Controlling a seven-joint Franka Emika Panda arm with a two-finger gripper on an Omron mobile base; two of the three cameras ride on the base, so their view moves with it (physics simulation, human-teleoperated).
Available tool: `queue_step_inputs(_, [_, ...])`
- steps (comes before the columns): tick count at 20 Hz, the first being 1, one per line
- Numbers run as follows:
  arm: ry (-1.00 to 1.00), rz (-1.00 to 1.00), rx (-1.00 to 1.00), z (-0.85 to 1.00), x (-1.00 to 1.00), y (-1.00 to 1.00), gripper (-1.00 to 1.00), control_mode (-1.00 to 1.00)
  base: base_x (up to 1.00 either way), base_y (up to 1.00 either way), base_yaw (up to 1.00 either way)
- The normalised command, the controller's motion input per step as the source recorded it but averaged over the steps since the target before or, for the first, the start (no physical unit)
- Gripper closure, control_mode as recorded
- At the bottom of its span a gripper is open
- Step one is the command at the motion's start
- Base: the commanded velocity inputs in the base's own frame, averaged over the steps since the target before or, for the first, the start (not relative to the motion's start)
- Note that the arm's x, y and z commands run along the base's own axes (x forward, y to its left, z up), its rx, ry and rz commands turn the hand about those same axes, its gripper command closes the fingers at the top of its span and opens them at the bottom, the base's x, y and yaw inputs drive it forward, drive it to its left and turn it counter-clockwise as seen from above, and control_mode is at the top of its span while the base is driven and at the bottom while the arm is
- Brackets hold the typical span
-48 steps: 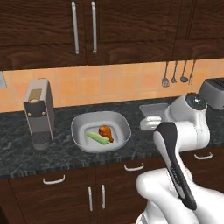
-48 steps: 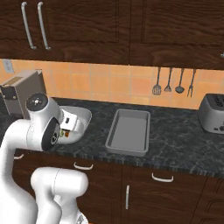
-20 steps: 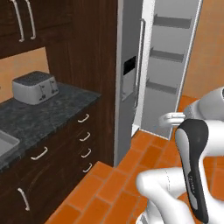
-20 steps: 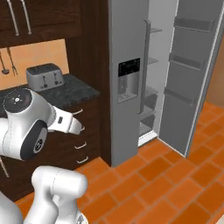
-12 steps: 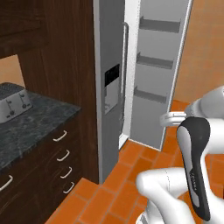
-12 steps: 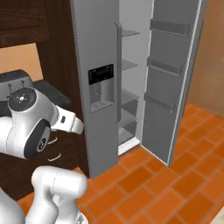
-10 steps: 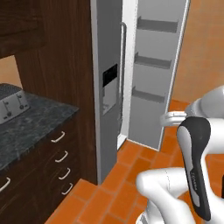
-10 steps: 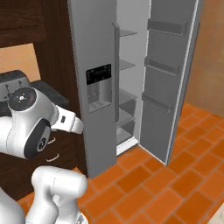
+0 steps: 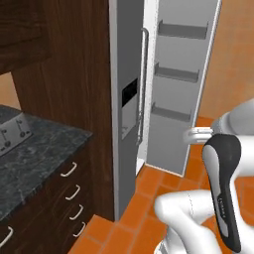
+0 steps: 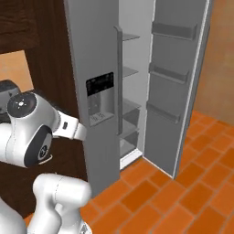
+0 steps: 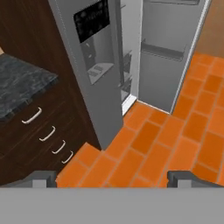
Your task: Place one corn and one chicken drumstick in each tupperware on the nearby counter, to pack two identical lunches.
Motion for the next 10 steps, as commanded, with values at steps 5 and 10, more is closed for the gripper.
queue_step_inputs(5, [0.00,0.00,0.00,0.00,0.00,0.00,-1.00,1.00,0.59,-0.22,-0.03])
queue_step_inputs(10, [0.00,0.00,0.00,0.00,0.00,0.00,-1.00,1.00,1.00,-0.56,0.02])
